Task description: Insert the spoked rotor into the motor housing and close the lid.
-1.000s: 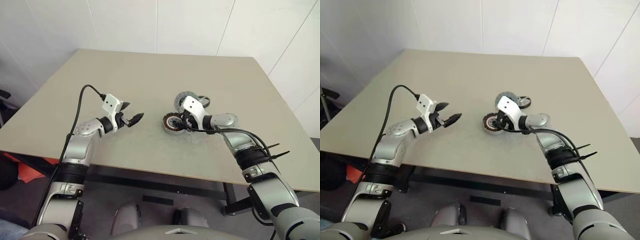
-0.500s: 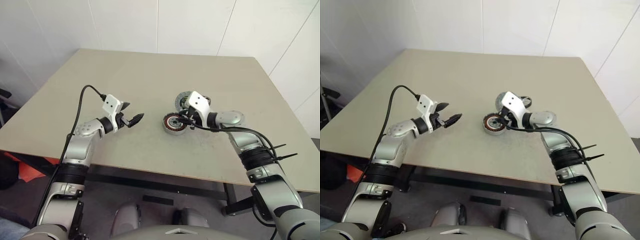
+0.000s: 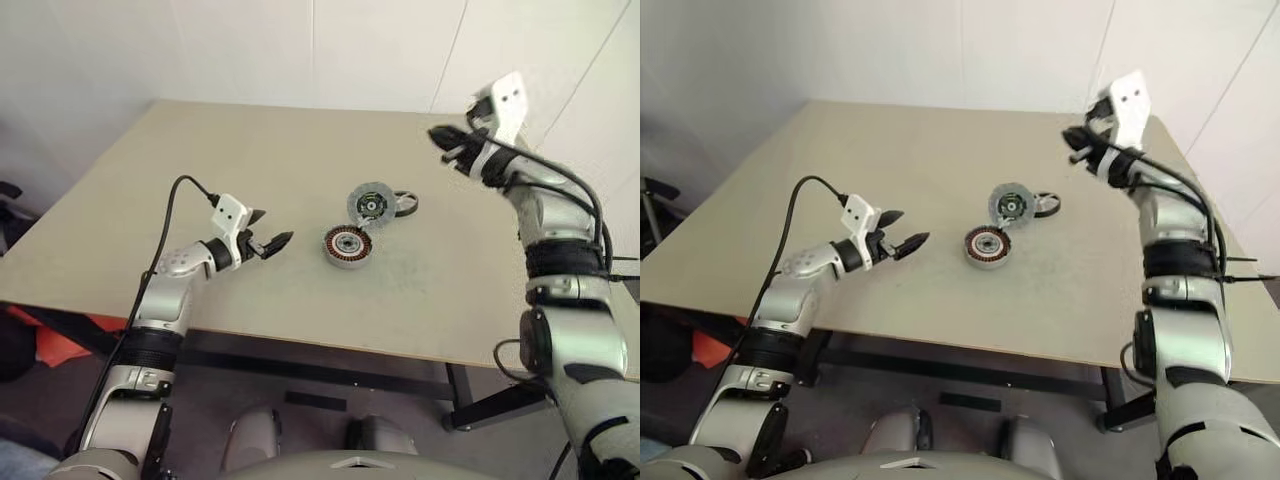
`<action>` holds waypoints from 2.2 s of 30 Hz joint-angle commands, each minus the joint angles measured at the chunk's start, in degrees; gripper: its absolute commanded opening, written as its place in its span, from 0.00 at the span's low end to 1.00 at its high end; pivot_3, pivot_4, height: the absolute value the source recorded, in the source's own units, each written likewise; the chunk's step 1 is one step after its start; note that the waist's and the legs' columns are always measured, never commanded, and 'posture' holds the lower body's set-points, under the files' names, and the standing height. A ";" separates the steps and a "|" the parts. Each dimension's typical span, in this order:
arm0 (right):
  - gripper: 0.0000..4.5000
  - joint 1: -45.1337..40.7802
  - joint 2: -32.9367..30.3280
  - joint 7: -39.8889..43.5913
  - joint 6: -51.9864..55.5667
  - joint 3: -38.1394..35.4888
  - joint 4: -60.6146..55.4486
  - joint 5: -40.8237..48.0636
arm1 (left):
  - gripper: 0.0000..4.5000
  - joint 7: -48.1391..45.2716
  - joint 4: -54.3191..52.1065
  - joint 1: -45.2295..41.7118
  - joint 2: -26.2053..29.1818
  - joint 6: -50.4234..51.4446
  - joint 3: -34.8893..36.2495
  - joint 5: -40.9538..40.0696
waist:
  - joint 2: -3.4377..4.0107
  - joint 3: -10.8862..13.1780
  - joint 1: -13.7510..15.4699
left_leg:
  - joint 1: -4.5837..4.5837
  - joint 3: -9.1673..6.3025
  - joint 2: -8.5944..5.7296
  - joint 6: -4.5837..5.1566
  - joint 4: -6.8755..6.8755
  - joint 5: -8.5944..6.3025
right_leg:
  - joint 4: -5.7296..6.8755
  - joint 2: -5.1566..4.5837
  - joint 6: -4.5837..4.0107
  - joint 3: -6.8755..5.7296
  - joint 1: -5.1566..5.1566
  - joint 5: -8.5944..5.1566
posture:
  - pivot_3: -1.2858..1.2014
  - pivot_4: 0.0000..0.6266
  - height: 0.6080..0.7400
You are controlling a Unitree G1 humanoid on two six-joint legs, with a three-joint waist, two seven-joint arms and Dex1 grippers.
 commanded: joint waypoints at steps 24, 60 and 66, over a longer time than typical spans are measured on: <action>0.57 -4.18 8.35 -15.52 6.68 -15.25 29.60 8.58 | 1.00 0.29 -3.31 0.90 2.65 -0.71 -0.18 1.58 | 0.13 0.00 0.11 | -1.02 0.01 0.20 0.07 0.82 -0.05 | 0.93 0.00 -0.25 -0.08 -1.07 -0.11 | 0.52 0.00 1.00; 0.00 -3.65 8.86 -15.27 4.06 -15.23 29.59 7.96 | 1.00 0.28 -2.79 1.59 3.29 -2.58 -1.32 4.01 | 0.13 0.00 0.02 | -1.01 0.02 0.20 0.06 0.81 -0.04 | 0.95 0.00 -0.25 -0.07 -1.08 -0.11 | 0.52 0.00 1.00; 0.05 -3.47 9.22 -12.86 3.30 -13.39 29.68 6.79 | 1.00 0.15 -2.68 1.60 3.17 -2.62 -1.43 4.38 | 0.13 0.00 0.00 | -1.01 0.02 0.20 0.06 0.81 -0.04 | 0.95 0.00 -0.25 -0.07 -1.09 -0.11 | 0.52 0.00 1.00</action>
